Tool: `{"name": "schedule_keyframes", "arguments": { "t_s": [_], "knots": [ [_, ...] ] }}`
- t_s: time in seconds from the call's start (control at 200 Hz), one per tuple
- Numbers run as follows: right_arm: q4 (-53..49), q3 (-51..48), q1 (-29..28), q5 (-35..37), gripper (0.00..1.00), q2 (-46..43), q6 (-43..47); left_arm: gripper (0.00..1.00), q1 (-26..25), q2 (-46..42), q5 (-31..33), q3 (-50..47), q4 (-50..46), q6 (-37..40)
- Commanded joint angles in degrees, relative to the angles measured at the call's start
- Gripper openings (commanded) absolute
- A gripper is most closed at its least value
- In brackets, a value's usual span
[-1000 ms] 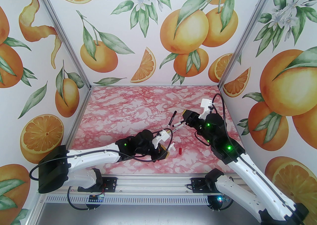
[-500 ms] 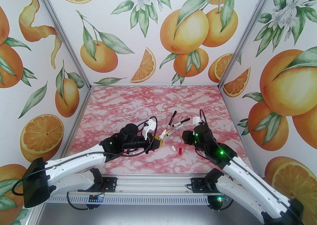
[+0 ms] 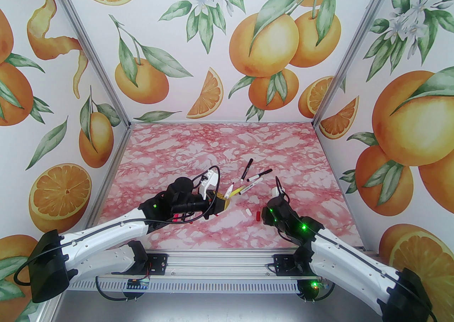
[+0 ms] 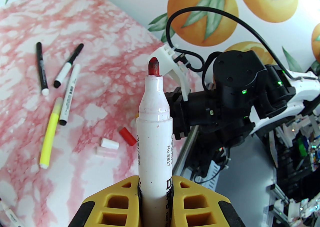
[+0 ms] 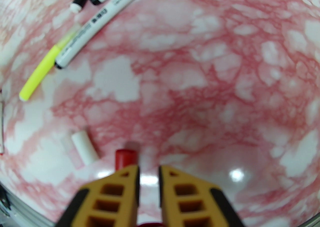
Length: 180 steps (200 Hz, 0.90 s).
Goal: Open the pen caps
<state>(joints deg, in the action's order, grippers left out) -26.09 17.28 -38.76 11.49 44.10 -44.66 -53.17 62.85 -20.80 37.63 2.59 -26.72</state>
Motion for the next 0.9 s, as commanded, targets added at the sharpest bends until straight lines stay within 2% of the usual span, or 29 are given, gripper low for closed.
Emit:
{"name": "schedule_keyframes", "arguments": {
  "t_s": [0.0, 0.175, 0.505, 0.896],
  "knots": [
    [4.6, -1.3, -0.3, 1.9, 0.18, 1.1, -0.9, 0.00, 0.3, 0.9, -1.3, -0.7, 1.0, -0.7],
    [4.6, -1.2, -0.4, 3.5, 0.17, 1.7, -1.6, 0.00, 0.3, 0.9, -1.2, -0.7, 0.7, -0.7],
    [5.0, 0.2, -1.0, -0.7, 0.14, 8.7, -1.7, 0.00, 0.3, 0.9, -1.4, -1.1, 0.6, -0.9],
    [6.0, 0.0, -1.6, 0.4, 0.17, 9.4, -2.3, 0.00, 0.3, 1.6, -1.6, -1.3, 1.2, -1.0]
  ]
}}
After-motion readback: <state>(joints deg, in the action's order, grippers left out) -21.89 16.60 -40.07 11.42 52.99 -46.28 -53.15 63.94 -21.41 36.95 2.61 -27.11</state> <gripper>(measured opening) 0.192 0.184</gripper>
